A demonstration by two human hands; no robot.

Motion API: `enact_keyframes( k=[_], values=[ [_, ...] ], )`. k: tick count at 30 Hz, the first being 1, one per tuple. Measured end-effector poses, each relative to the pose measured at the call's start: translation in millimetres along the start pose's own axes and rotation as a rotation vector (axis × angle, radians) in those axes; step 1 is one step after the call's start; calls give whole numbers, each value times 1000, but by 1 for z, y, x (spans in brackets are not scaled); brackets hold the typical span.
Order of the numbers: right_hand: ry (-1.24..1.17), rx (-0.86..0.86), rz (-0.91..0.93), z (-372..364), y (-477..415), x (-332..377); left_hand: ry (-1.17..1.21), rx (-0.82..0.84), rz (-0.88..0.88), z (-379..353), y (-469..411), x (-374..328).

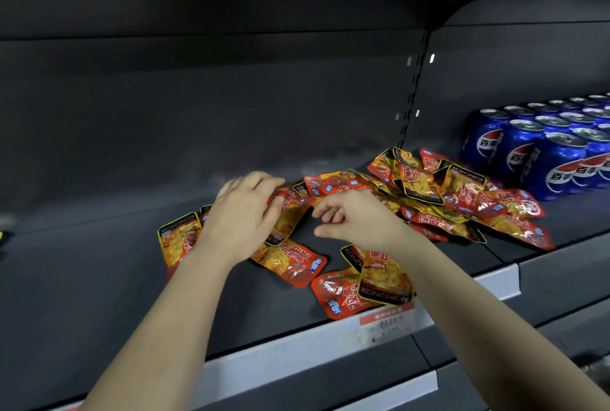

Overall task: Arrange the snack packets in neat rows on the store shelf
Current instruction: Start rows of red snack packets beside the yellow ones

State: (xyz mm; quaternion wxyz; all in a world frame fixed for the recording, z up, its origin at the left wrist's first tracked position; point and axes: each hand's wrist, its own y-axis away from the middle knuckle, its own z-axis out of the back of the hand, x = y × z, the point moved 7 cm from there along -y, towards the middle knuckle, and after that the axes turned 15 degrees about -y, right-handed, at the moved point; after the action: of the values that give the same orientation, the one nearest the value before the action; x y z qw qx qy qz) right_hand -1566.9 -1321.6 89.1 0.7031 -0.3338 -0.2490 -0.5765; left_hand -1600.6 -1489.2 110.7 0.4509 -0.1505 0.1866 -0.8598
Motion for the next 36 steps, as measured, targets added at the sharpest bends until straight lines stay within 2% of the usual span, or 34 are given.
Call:
enact_keyframes(
  k=[6,11,19,21,27,32,36],
  values=[
    [-3,59,-16,-2,-3,0,21,47,19,-6,2,4],
    [19,288,-90,4,10,-5,55,43,2,-5,2,-1],
    [29,446,-153,0,14,-8,104,44,-6,-5,2,-4],
    [18,389,-120,3,9,-5,115,40,0,-5,2,-2],
    [-62,73,8,25,-11,7,208,25,37,-4,3,1],
    [-308,-179,45,40,-19,13,374,42,78,-3,4,0],
    [-622,-260,-4,38,-22,13,625,145,109,-2,7,-8]
  ],
)
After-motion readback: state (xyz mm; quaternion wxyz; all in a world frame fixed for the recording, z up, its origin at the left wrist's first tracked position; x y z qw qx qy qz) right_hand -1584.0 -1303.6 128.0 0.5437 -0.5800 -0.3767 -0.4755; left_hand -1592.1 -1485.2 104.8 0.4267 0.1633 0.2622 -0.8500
